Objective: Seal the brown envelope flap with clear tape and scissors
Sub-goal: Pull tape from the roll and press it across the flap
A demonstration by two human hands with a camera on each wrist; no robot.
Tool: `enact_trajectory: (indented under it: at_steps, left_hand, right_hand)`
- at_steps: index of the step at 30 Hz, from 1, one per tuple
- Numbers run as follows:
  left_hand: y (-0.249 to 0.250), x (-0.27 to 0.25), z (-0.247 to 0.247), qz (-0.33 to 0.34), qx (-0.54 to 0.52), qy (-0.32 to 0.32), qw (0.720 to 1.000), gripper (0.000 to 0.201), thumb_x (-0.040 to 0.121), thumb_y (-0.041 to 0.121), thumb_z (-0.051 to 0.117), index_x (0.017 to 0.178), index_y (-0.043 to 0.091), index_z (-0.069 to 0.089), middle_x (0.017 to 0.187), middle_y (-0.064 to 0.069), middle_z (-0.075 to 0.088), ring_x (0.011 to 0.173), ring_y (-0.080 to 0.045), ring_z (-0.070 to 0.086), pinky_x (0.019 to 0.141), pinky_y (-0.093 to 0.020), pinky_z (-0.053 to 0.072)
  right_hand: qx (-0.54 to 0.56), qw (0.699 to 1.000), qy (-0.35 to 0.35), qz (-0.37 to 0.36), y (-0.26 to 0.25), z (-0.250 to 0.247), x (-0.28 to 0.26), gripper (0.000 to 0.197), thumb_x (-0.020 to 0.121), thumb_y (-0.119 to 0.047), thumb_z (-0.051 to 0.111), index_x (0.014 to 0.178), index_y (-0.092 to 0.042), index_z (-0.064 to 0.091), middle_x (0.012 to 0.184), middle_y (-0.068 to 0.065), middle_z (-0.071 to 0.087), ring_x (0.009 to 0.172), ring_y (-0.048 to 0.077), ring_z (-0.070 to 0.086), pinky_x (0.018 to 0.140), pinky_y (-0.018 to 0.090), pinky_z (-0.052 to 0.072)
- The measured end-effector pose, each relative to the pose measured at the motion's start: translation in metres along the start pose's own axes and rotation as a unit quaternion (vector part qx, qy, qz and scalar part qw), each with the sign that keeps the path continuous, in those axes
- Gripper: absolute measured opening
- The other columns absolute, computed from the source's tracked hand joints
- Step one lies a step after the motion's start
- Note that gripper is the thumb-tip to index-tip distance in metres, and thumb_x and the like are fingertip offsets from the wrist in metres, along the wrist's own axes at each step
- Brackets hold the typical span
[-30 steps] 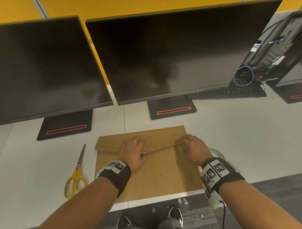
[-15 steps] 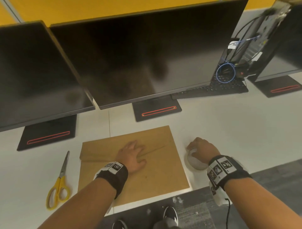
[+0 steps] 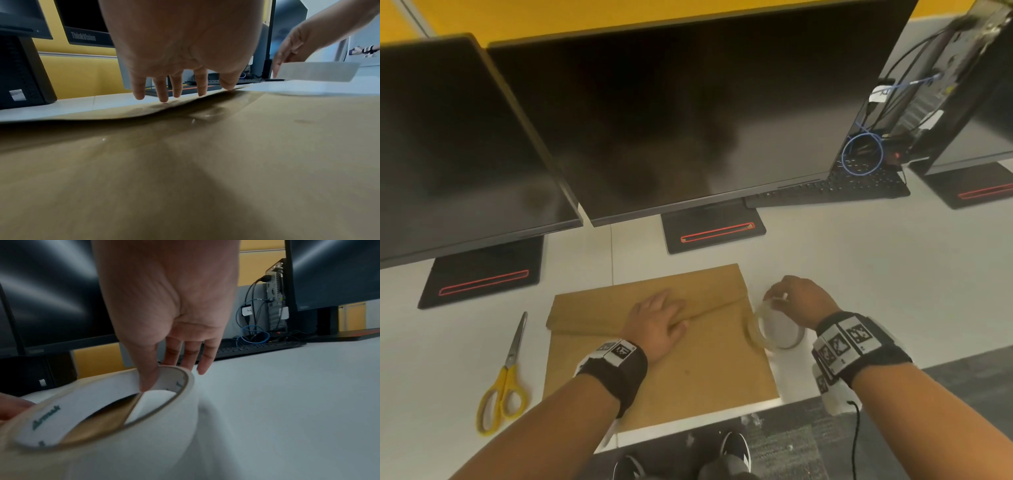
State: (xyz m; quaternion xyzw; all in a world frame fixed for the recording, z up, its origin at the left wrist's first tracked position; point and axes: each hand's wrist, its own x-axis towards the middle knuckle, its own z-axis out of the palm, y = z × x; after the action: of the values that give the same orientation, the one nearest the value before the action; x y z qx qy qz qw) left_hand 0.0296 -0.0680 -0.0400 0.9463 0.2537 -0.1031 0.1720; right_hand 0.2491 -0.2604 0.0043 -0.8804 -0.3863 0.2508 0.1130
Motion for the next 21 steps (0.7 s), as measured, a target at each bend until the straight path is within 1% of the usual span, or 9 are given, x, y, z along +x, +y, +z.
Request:
enact_trajectory:
  at_steps: [2,5,8,10,13,15,17,19,21]
  left_hand:
    - [0.002,-0.002,-0.008,0.022,-0.033,0.03,0.999,0.052,0.094,0.05,0.035,0.143,0.032,0.037,0.157,0.0,0.022,0.143,-0.022,0.023,0.116,-0.035,0.017]
    - [0.01,-0.008,-0.03,0.094,-0.096,0.077,0.988,0.049,0.094,0.034,0.049,0.141,0.03,0.04,0.154,0.004,0.027,0.14,-0.019,0.027,0.115,-0.031,0.02]
    - [0.016,-0.018,-0.051,0.173,-0.11,0.112,0.972,0.053,0.088,0.023,0.058,0.138,0.031,0.044,0.15,0.004,0.031,0.136,-0.016,0.031,0.111,-0.028,0.023]
    - [0.015,-0.022,-0.058,0.196,-0.093,0.13,0.968,0.054,0.085,0.022,0.061,0.135,0.037,0.047,0.149,0.004,0.032,0.135,-0.016,0.03,0.108,-0.026,0.023]
    - [0.004,-0.027,-0.065,0.205,-0.047,0.168,0.963,0.045,0.084,0.029,0.064,0.126,0.04,0.054,0.146,0.003,0.033,0.134,-0.019,0.027,0.11,-0.034,0.026]
    - [-0.007,-0.031,-0.067,0.211,-0.018,0.202,0.956,0.032,0.082,0.029,0.069,0.113,0.034,0.063,0.142,-0.002,0.041,0.131,-0.021,0.026,0.111,-0.044,0.025]
    - [-0.018,-0.036,-0.069,0.198,-0.017,0.212,0.957,0.018,0.082,0.027,0.069,0.1,0.028,0.069,0.14,-0.005,0.046,0.131,-0.021,0.023,0.113,-0.049,0.021]
    - [-0.029,-0.041,-0.07,0.181,-0.039,0.203,0.961,0.012,0.085,0.025,0.067,0.096,0.023,0.07,0.139,-0.004,0.048,0.131,-0.02,0.022,0.114,-0.048,0.019]
    - [-0.039,-0.045,-0.072,0.17,-0.057,0.191,0.965,0.014,0.088,0.024,0.064,0.1,0.02,0.069,0.137,-0.001,0.05,0.131,-0.019,0.026,0.113,-0.042,0.02]
  right_hand:
    - [0.013,1.0,0.006,-0.025,-0.017,-0.007,0.007,0.019,0.09,-0.025,0.06,0.104,-0.021,0.071,0.109,0.004,0.062,0.093,0.018,0.056,0.084,0.028,0.042]
    - [0.043,0.997,0.021,-0.055,-0.046,-0.015,0.018,0.017,0.088,-0.024,0.062,0.102,-0.019,0.071,0.107,0.003,0.063,0.082,0.013,0.05,0.08,0.025,0.04]
    - [0.041,0.996,0.012,-0.084,-0.077,-0.018,0.028,0.019,0.087,-0.02,0.062,0.103,-0.02,0.071,0.108,0.003,0.063,0.081,0.014,0.051,0.084,0.027,0.044]
    - [0.033,0.994,0.006,-0.104,-0.097,-0.018,0.034,0.018,0.087,-0.021,0.061,0.101,-0.023,0.072,0.107,0.003,0.064,0.085,0.016,0.055,0.088,0.031,0.047]
    - [0.041,0.99,-0.004,-0.135,-0.127,-0.018,0.04,0.015,0.087,-0.022,0.062,0.097,-0.025,0.072,0.105,0.002,0.066,0.086,0.016,0.056,0.083,0.029,0.047]
    - [0.054,0.987,-0.002,-0.152,-0.145,-0.018,0.045,0.013,0.086,-0.022,0.063,0.095,-0.025,0.073,0.103,0.002,0.067,0.084,0.014,0.055,0.081,0.028,0.045]
    - [0.065,0.985,-0.003,-0.16,-0.159,-0.017,0.048,0.012,0.087,-0.024,0.064,0.094,-0.026,0.073,0.103,0.001,0.067,0.085,0.015,0.056,0.08,0.029,0.045]
    - [0.065,0.985,-0.007,-0.162,-0.168,-0.013,0.051,0.012,0.087,-0.027,0.063,0.096,-0.027,0.072,0.103,0.0,0.066,0.085,0.013,0.057,0.077,0.026,0.041]
    - [0.079,0.984,-0.006,-0.161,-0.175,-0.009,0.051,0.016,0.087,-0.03,0.063,0.101,-0.026,0.07,0.1,-0.002,0.066,0.077,0.008,0.054,0.074,0.023,0.039]
